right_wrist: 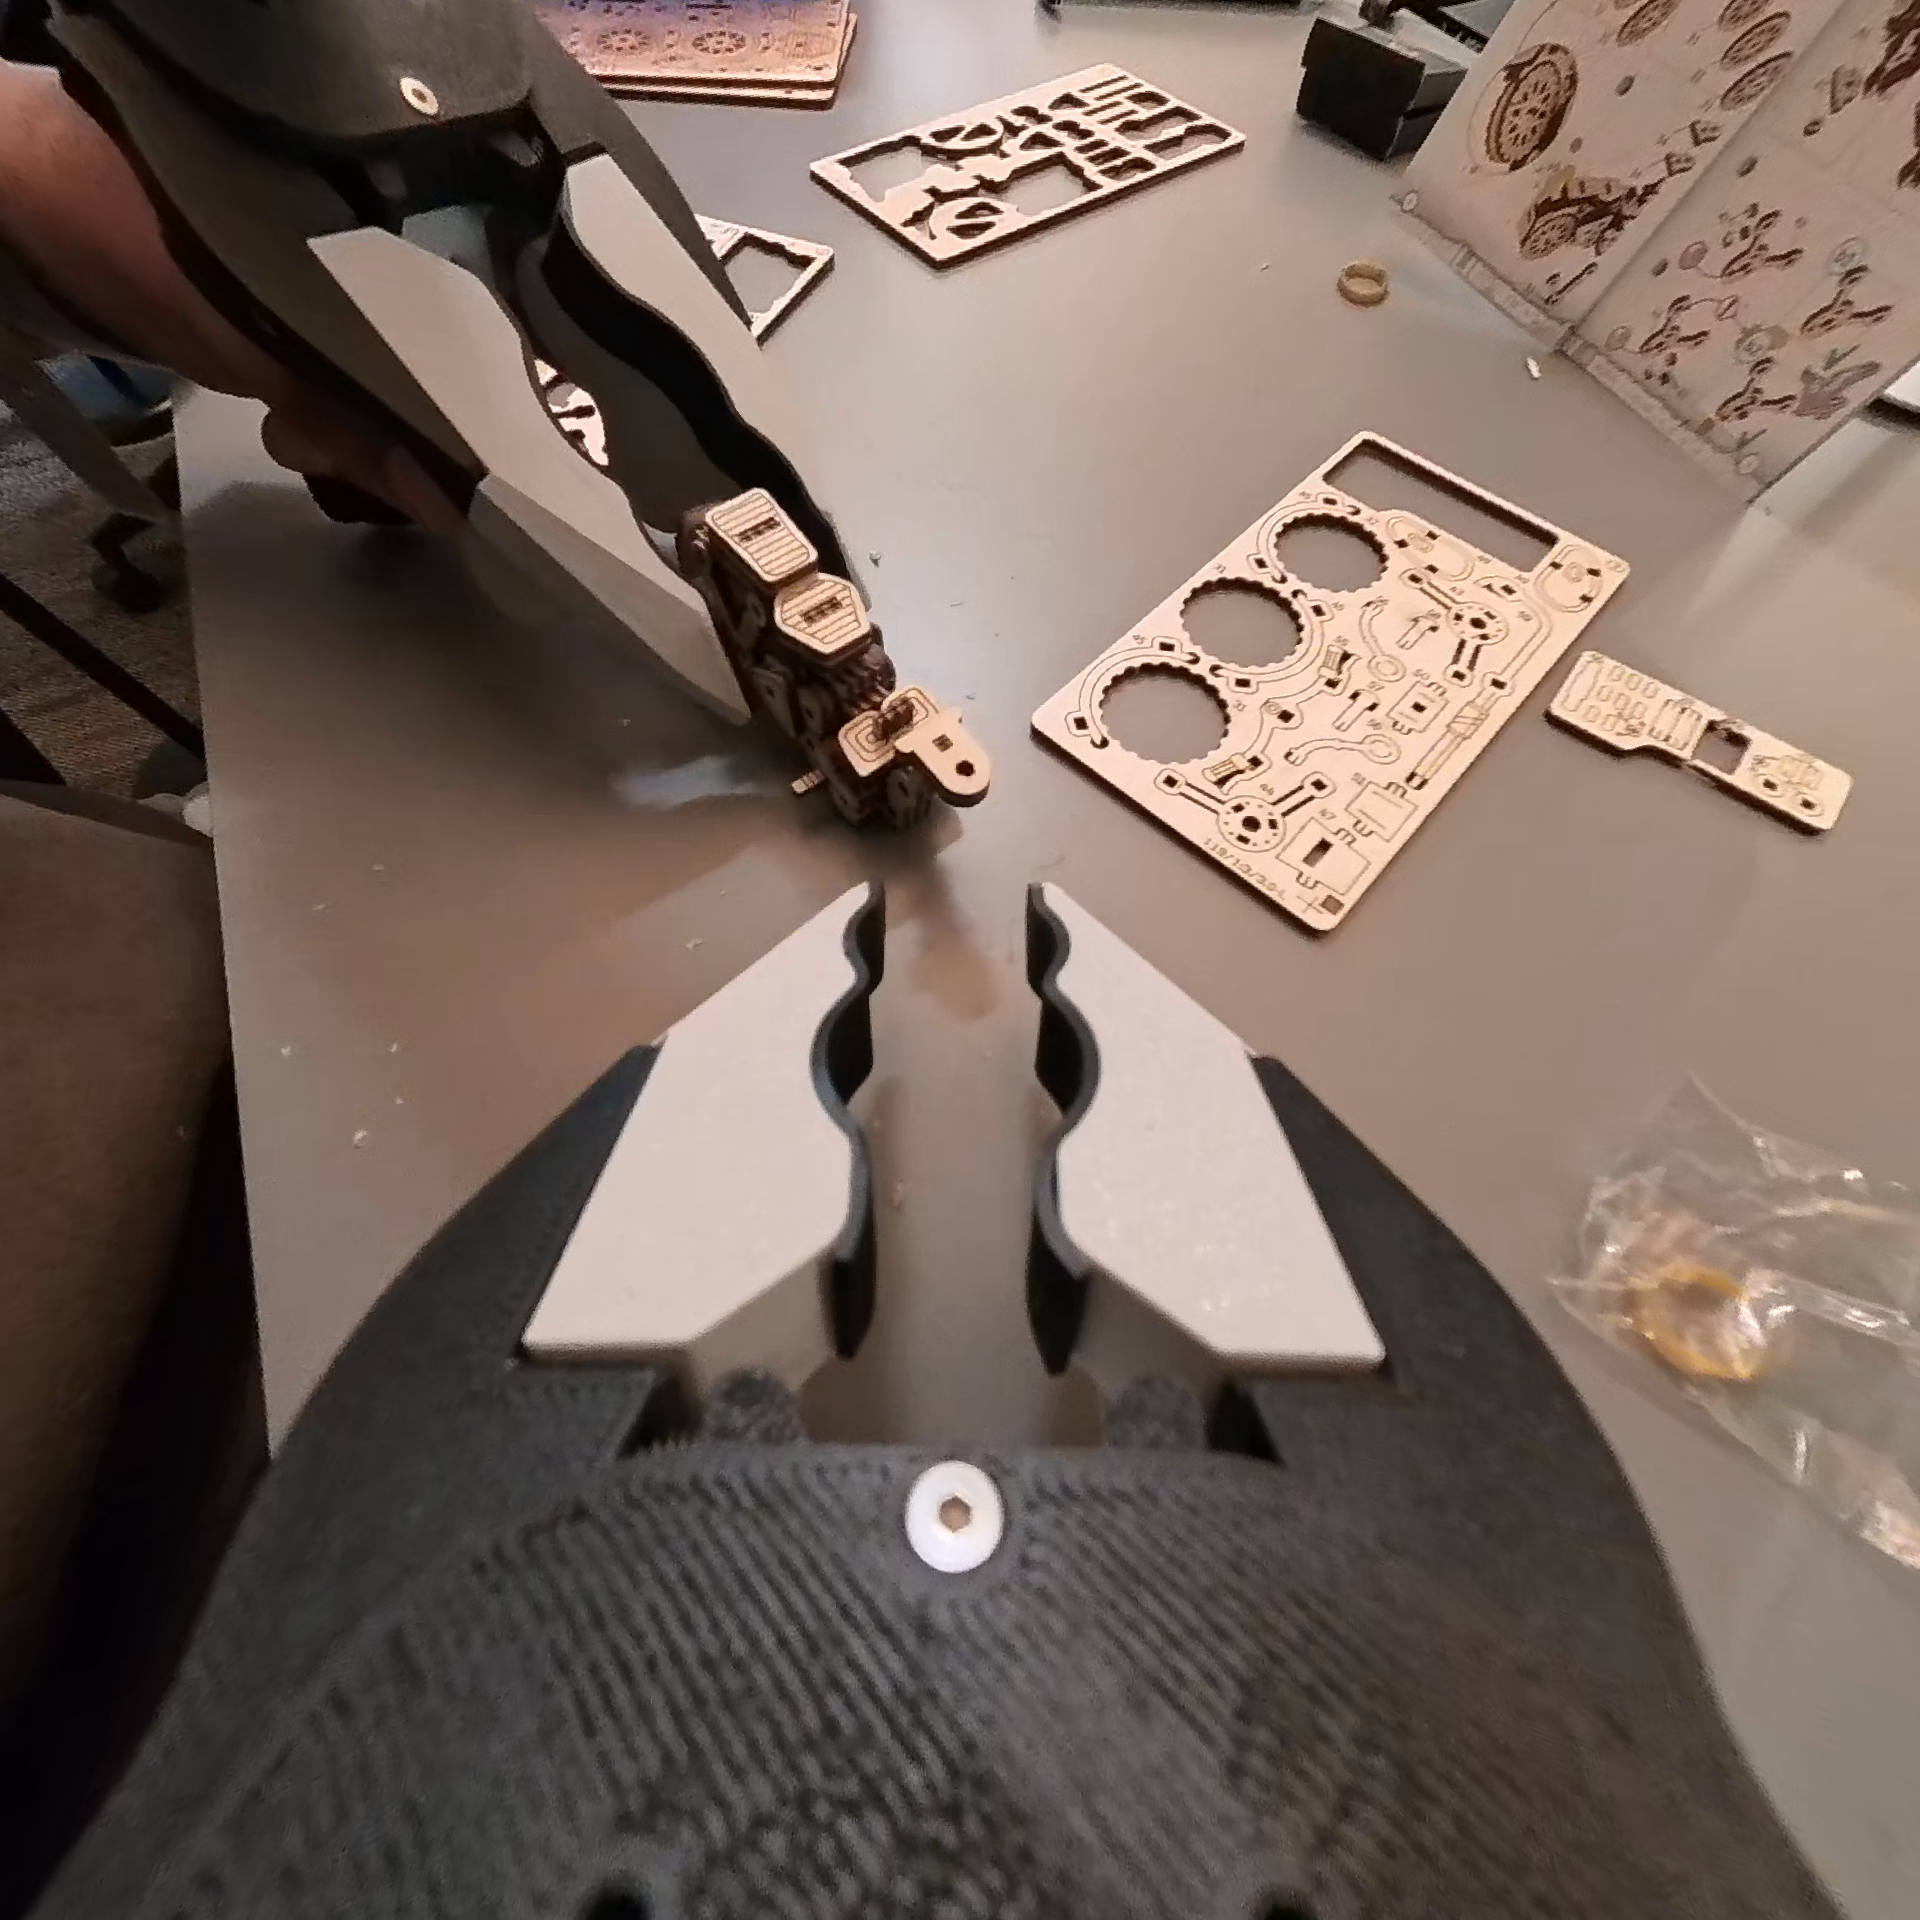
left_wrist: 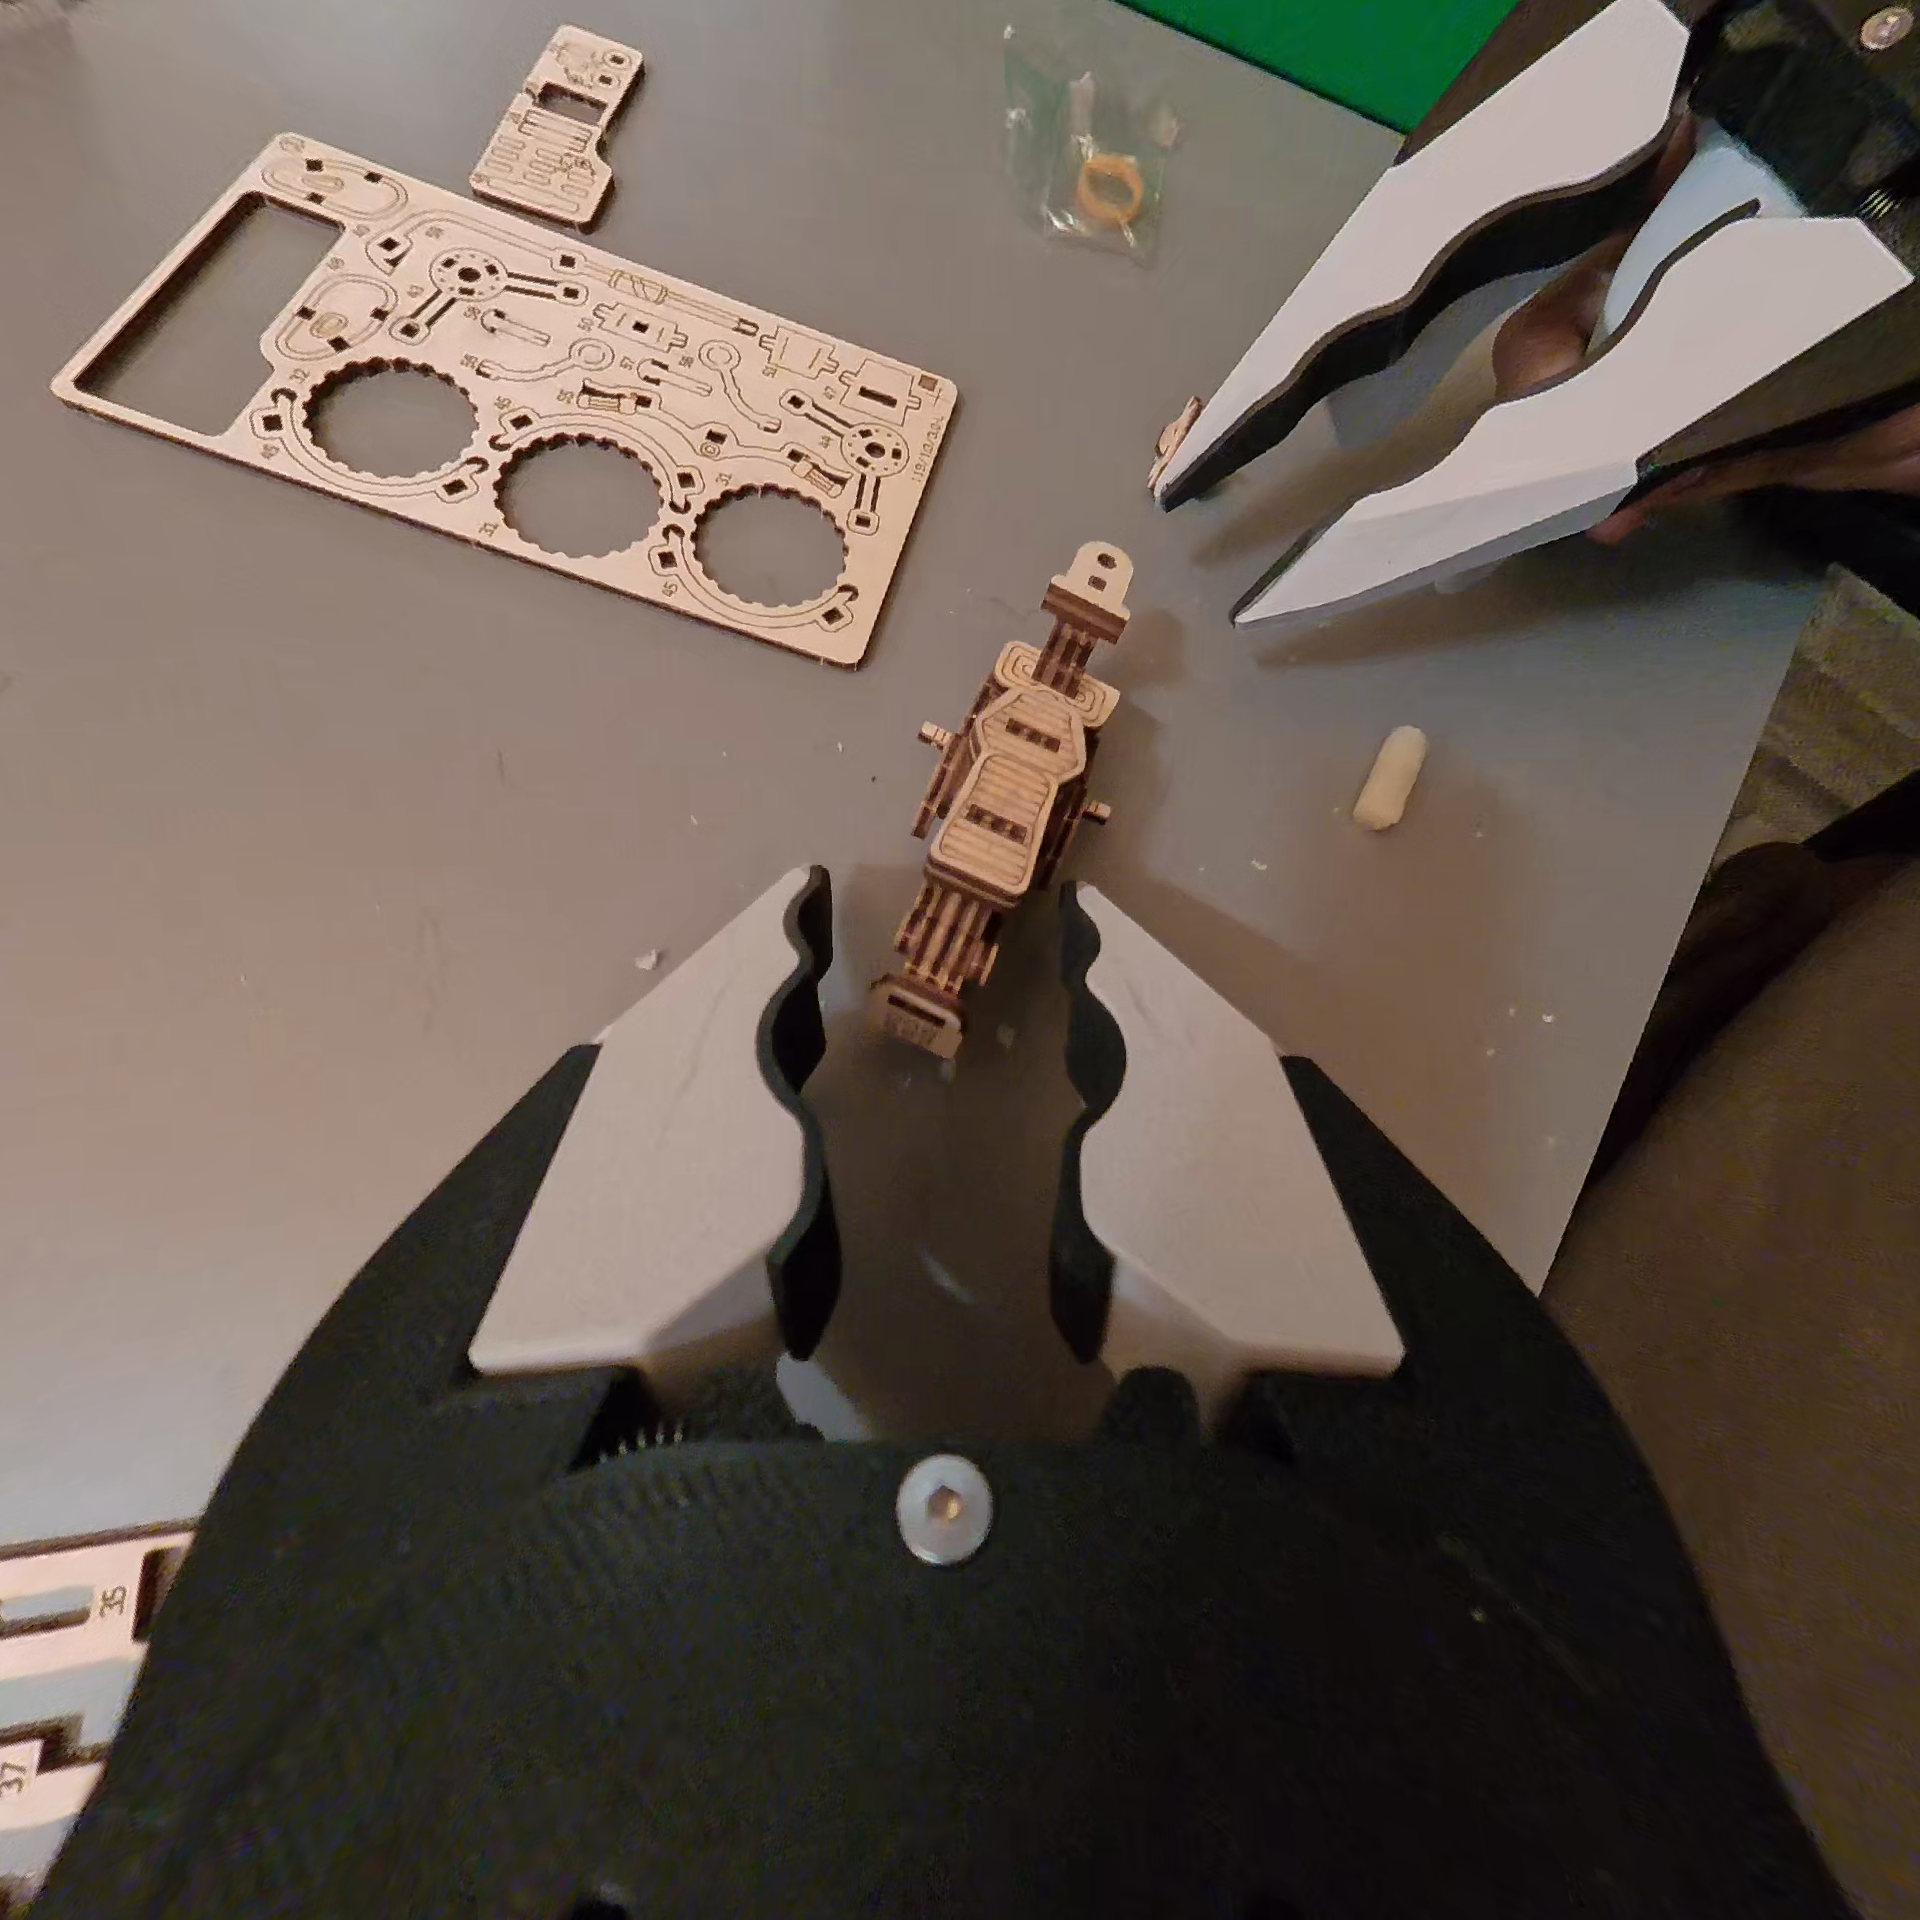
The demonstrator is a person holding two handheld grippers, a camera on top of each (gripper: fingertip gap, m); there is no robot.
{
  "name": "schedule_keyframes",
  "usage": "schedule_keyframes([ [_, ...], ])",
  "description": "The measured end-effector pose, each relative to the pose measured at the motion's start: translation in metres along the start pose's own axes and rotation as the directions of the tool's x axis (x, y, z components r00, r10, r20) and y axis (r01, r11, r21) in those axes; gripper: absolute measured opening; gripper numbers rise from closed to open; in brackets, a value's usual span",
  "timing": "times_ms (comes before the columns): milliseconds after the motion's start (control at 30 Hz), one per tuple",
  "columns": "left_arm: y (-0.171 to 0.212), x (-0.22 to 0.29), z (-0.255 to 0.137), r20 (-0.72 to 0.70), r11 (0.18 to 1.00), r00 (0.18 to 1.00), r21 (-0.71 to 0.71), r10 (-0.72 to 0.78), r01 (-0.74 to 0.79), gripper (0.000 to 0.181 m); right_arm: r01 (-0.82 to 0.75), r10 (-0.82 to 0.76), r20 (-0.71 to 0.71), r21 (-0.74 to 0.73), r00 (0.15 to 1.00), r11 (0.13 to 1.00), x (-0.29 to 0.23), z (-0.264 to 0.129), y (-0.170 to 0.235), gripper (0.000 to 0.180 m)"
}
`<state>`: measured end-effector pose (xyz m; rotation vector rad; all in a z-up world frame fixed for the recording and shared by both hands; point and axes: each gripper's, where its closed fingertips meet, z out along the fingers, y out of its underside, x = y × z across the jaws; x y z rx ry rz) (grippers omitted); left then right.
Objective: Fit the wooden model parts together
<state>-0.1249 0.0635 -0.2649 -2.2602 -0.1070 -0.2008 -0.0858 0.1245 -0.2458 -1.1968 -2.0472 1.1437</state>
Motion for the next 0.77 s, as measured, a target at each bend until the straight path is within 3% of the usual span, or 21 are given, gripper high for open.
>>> schedule_keyframes([
  [767, 0.0002, 0.0009, 0.0005, -0.031, 1.0, 0.999, 0.003, -0.024, 0.024, 0.042, 0.001, -0.001, 0.002, 0.0, 1.0, 1.0, 0.0, 0.0003, 0.0003, 0.026],
])
